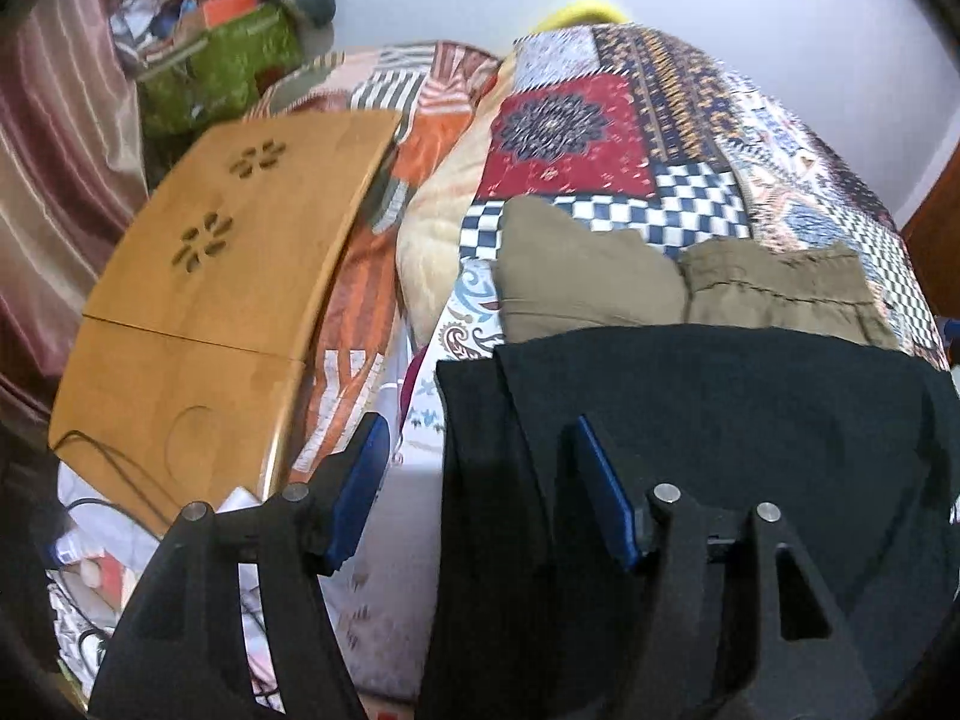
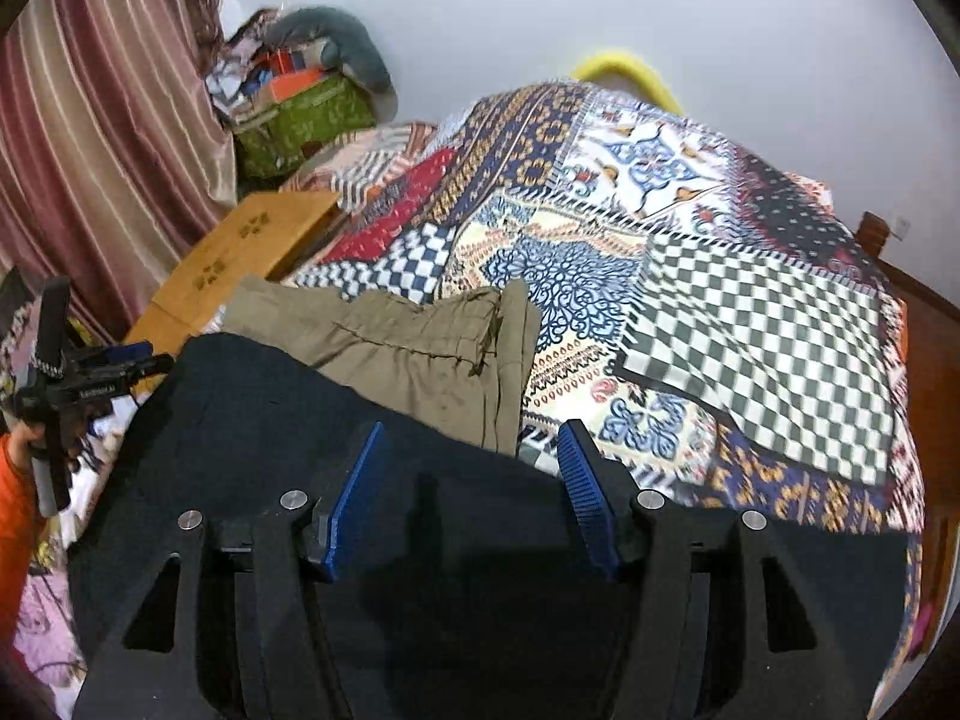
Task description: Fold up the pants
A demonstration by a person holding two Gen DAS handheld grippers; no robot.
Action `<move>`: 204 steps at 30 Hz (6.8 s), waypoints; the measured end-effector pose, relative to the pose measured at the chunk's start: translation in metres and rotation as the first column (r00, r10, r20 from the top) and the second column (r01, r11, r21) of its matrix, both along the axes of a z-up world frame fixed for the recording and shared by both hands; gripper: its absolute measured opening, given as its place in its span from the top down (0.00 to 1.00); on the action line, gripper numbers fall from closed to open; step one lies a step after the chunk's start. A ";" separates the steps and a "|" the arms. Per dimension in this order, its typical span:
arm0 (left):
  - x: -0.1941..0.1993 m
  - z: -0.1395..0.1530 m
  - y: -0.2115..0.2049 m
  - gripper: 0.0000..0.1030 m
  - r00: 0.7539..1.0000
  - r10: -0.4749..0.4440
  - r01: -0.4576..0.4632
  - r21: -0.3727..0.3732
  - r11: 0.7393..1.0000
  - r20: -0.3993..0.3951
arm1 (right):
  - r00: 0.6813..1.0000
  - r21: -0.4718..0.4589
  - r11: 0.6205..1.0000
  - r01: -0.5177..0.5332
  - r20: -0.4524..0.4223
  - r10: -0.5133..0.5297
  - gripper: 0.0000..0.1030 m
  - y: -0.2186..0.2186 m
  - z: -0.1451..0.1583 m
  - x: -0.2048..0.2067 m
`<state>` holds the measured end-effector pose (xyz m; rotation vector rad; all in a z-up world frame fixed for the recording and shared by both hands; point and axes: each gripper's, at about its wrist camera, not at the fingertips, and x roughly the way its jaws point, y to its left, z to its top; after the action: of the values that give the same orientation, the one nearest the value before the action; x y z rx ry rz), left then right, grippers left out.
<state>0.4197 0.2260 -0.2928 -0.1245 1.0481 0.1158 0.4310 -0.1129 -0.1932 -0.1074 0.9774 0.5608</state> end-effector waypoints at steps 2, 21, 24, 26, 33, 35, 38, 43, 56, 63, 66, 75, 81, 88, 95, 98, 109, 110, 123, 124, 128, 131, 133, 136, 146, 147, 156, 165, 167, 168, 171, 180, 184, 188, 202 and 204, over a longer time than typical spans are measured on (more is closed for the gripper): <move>0.008 -0.010 0.002 0.39 1.000 -0.002 0.001 -0.014 1.000 -0.013 | 1.000 -0.020 1.000 -0.023 -0.019 0.022 0.46 0.004 -0.008 0.009; 0.015 -0.016 -0.014 0.62 0.996 -0.082 0.081 0.031 0.996 0.034 | 0.975 -0.038 0.985 -0.170 -0.150 0.162 0.46 0.016 -0.038 0.002; 0.013 -0.012 -0.019 0.70 0.994 -0.100 0.098 0.054 0.994 0.045 | 0.965 -0.041 0.977 -0.207 -0.175 0.197 0.46 0.016 -0.040 -0.001; 0.012 -0.012 -0.020 0.71 0.993 -0.107 0.104 0.063 0.993 0.043 | 0.966 -0.076 0.969 -0.233 -0.136 0.222 0.48 0.018 -0.042 -0.006; 0.009 -0.008 -0.014 0.95 0.995 -0.079 0.074 0.085 0.994 0.058 | 0.978 -0.066 0.979 -0.195 -0.082 0.190 0.72 0.016 -0.046 -0.008; 0.005 -0.004 -0.009 0.95 0.995 -0.068 0.063 0.072 0.995 0.068 | 0.983 -0.069 0.981 -0.181 -0.058 0.177 0.82 0.014 -0.042 -0.011; -0.001 0.002 -0.006 0.96 0.994 -0.063 0.059 0.053 0.997 0.085 | 0.984 -0.061 0.983 -0.175 -0.036 0.173 0.88 0.010 -0.035 -0.017; -0.017 0.023 -0.017 0.98 0.986 -0.097 0.088 0.070 0.994 0.137 | 0.981 -0.054 0.980 -0.191 -0.002 0.191 0.91 0.007 -0.020 -0.034; -0.080 0.093 -0.044 0.98 0.961 -0.143 0.127 0.081 0.989 0.236 | 0.982 0.009 0.983 -0.182 0.061 0.181 0.92 -0.011 0.027 -0.084; -0.127 0.108 -0.048 0.98 0.959 -0.124 0.113 0.059 0.992 0.254 | 0.979 0.021 0.982 -0.189 0.082 0.186 0.92 -0.018 0.045 -0.128; -0.148 0.108 -0.045 0.98 0.963 -0.104 0.099 0.034 0.995 0.247 | 0.978 0.026 0.980 -0.197 0.081 0.194 0.92 -0.020 0.047 -0.148; -0.214 0.106 -0.034 0.98 0.971 -0.047 0.039 0.039 0.998 0.235 | 0.978 0.063 0.978 -0.200 0.076 0.195 0.92 -0.024 0.046 -0.201; -0.249 0.088 -0.016 0.98 0.981 -0.005 0.004 0.005 1.000 0.195 | 0.975 0.056 0.974 -0.221 0.038 0.219 0.92 -0.017 0.030 -0.235; -0.284 0.054 -0.013 0.98 0.990 0.017 -0.012 -0.032 0.999 0.141 | 0.967 0.005 0.968 -0.252 -0.019 0.252 0.92 -0.006 0.004 -0.267; -0.305 0.033 -0.008 0.99 0.992 0.055 -0.047 -0.073 0.996 0.110 | 0.973 0.015 0.974 -0.228 -0.045 0.228 0.92 -0.007 -0.004 -0.274; -0.305 0.019 -0.006 0.99 0.995 0.065 -0.061 -0.064 0.996 0.069 | 0.973 0.004 0.974 -0.226 -0.049 0.226 0.92 -0.005 -0.006 -0.275; -0.307 0.037 -0.008 0.99 0.995 0.068 -0.073 0.062 0.995 0.072 | 0.973 0.018 0.976 -0.215 -0.085 0.216 0.85 -0.009 0.000 -0.274; -0.305 0.046 -0.010 0.99 0.994 0.060 -0.067 0.072 0.995 0.088 | 0.974 0.016 0.977 -0.213 -0.081 0.214 0.81 -0.011 0.005 -0.274; -0.250 0.102 -0.062 0.69 0.978 -0.044 0.033 0.058 0.998 0.205 | 0.996 0.023 0.997 -0.069 0.061 0.067 0.48 -0.053 0.054 -0.246; -0.242 0.103 -0.068 0.64 0.977 -0.051 0.041 0.053 0.998 0.207 | 0.996 0.026 0.998 -0.053 0.068 0.051 0.48 -0.056 0.056 -0.240; -0.216 0.105 -0.088 0.64 0.971 -0.091 0.081 0.053 0.995 0.221 | 0.996 0.028 0.999 0.018 0.091 -0.021 0.48 -0.070 0.057 -0.212; -0.199 0.105 -0.098 0.57 0.968 -0.104 0.099 0.035 0.994 0.230 | 0.994 0.025 0.997 0.067 0.089 -0.069 0.48 -0.079 0.051 -0.190; -0.187 0.103 -0.105 0.53 0.966 -0.109 0.106 0.024 0.994 0.234 | 0.992 0.019 0.995 0.096 0.081 -0.097 0.48 -0.083 0.046 -0.175; -0.169 0.097 -0.114 0.50 0.966 -0.117 0.114 0.025 0.993 0.229 | 0.989 0.009 0.991 0.130 0.069 -0.131 0.48 -0.087 0.034 -0.151; -0.123 0.057 -0.123 0.46 0.978 -0.130 0.131 0.006 0.991 0.162 | 0.983 -0.041 0.983 0.181 -0.032 -0.183 0.48 -0.082 -0.019 -0.067; -0.120 0.052 -0.123 0.46 0.980 -0.128 0.129 0.004 0.992 0.153 | 0.982 -0.044 0.982 0.182 -0.045 -0.184 0.48 -0.081 -0.025 -0.058; -0.099 0.020 -0.126 0.46 0.986 -0.139 0.142 -0.031 0.989 0.096 | 0.982 -0.068 0.986 0.150 -0.103 -0.156 0.48 -0.079 -0.068 -0.018; -0.096 0.022 -0.161 0.46 0.973 -0.216 0.220 -0.035 0.975 0.078 | 0.985 -0.029 0.989 0.144 -0.097 -0.146 0.88 -0.091 -0.061 -0.027; -0.100 0.029 -0.174 0.46 0.966 -0.247 0.250 -0.039 0.967 0.080 | 0.984 -0.021 0.987 0.160 -0.074 -0.161 0.89 -0.098 -0.052 -0.035; -0.102 0.032 -0.181 0.46 0.962 -0.259 0.263 -0.040 0.964 0.080 | 0.984 -0.011 0.986 0.168 -0.065 -0.169 0.89 -0.101 -0.047 -0.038; -0.111 0.045 -0.203 0.45 0.951 -0.296 0.301 -0.050 0.952 0.092 | 0.981 0.025 0.981 0.190 -0.028 -0.190 0.89 -0.114 -0.023 -0.054; -0.146 0.085 -0.263 0.33 0.926 -0.349 0.368 -0.138 0.920 0.142 | 0.958 0.100 0.959 0.267 0.083 -0.275 0.90 -0.165 0.044 -0.111; -0.164 0.087 -0.291 0.32 0.908 -0.395 0.414 -0.168 0.895 0.135 | 0.942 0.123 0.942 0.314 0.083 -0.325 0.90 -0.190 0.049 -0.127; -0.181 0.078 -0.326 0.32 0.881 -0.460 0.472 -0.175 0.864 0.106 | 0.930 0.147 0.928 0.342 0.086 -0.357 0.90 -0.205 0.052 -0.146; -0.199 0.059 -0.379 0.83 0.822 -0.560 0.569 -0.148 0.809 0.101 | 0.897 0.203 0.890 0.409 0.093 -0.433 0.89 -0.251 0.055 -0.201; -0.204 0.061 -0.384 0.86 0.806 -0.581 0.592 -0.151 0.792 0.114 | 0.888 0.204 0.881 0.427 0.089 -0.451 0.90 -0.261 0.052 -0.210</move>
<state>0.2156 -0.1576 -0.2315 0.0410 0.9921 -0.5528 0.2208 -0.3739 -0.1409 0.2342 0.7817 0.2139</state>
